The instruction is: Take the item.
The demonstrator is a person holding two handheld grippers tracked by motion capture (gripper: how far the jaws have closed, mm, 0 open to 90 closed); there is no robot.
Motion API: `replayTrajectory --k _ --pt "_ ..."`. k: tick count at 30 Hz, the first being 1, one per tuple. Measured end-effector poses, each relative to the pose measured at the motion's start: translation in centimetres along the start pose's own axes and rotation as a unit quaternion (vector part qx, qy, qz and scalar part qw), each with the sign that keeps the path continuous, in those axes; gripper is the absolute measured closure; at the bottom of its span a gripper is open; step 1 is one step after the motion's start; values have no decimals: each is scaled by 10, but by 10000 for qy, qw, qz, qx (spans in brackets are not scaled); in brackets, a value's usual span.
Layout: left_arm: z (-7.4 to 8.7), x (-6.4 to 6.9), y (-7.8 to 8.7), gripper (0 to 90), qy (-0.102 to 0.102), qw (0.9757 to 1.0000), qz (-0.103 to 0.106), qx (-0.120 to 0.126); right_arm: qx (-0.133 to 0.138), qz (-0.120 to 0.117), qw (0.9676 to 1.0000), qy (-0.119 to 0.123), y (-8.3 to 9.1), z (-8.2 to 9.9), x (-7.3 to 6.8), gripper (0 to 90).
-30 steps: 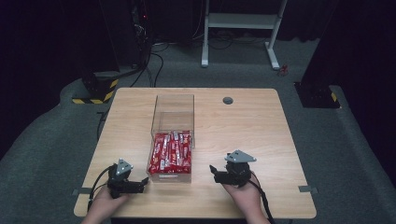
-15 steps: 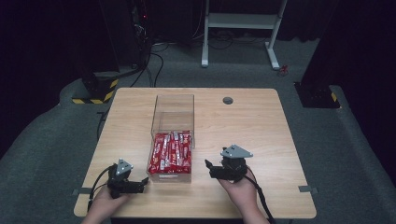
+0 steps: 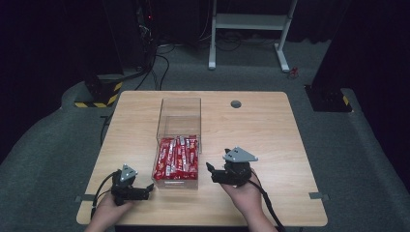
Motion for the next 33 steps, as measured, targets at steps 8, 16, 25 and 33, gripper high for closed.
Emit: replayTrajectory --k 8,16,25,33 --pt "0 0 0 7 4 10000 2 -1 84 -74 9999 67 -2 -9 -9 190" --pt "0 0 0 7 18 10000 3 12 153 -213 9996 105 -5 -17 -19 197" --pt "0 0 0 7 18 10000 4 11 301 -393 9987 152 -10 -23 -31 213" --pt "2 -1 2 7 52 10000 -18 16 378 -571 9975 186 -15 -25 -43 241"
Point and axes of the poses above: each handheld gripper's, and its own axes: y roughly backward along the jaws, z roughly out of its underside, x roughly to its right, the point moved 4 cm from there along -y, roughly forward along the jaws, and after that the axes turned 13 degrees about y, right-handed, at the moved point
